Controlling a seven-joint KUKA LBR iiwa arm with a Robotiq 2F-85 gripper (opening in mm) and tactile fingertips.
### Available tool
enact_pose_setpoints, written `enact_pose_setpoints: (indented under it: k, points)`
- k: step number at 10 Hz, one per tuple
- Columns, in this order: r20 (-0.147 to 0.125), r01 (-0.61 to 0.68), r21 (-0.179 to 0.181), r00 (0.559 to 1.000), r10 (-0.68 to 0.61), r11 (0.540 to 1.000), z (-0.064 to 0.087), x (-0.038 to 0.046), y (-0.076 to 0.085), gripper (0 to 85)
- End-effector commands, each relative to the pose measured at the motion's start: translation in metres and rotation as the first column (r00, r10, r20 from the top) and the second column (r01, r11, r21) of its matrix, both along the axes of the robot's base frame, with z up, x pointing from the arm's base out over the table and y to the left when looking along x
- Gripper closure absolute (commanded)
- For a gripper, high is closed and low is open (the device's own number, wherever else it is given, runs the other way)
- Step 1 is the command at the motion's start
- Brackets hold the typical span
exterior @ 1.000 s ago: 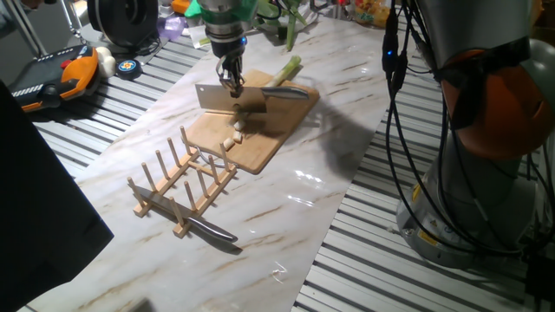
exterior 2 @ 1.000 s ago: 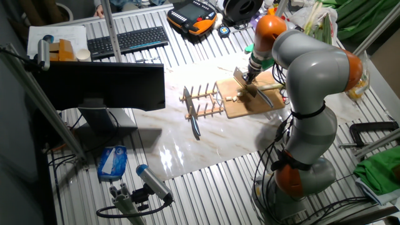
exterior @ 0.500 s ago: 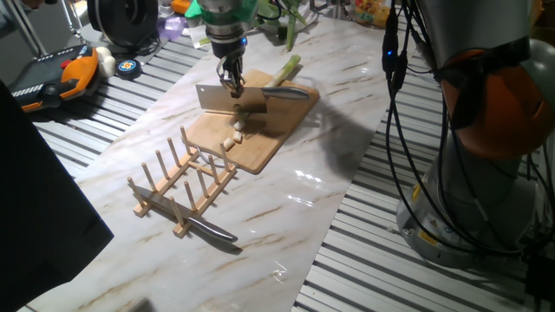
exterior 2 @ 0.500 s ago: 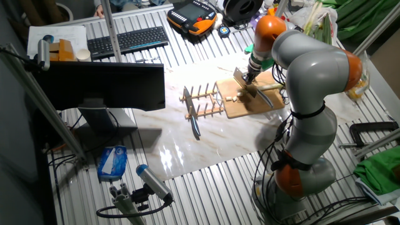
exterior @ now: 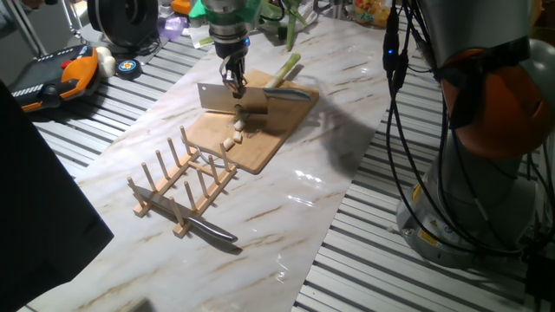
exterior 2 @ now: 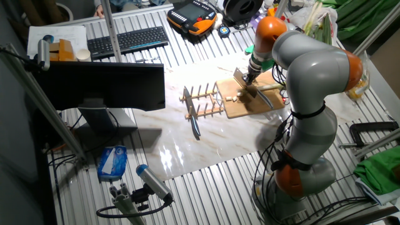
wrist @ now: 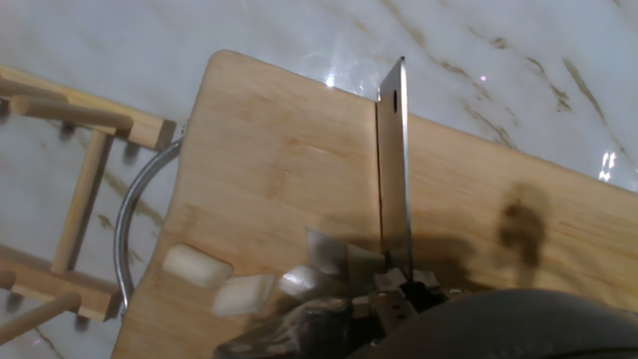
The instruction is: Chop the scallions
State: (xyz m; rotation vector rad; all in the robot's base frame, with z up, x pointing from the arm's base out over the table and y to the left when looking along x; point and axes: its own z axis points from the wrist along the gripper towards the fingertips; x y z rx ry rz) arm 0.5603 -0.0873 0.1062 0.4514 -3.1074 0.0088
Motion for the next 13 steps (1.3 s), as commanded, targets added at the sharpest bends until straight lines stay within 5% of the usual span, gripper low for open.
enact_pose_setpoints:
  k: [1, 13]
  points:
    - [0.003, 0.000, 0.000, 1.000, 0.000, 1.000, 0.0008, 0.0012, 0.0006, 84.3]
    - [0.015, 0.007, -0.006, 1.000, -0.007, 1.000, -0.0081, -0.0034, -0.0007, 84.3]
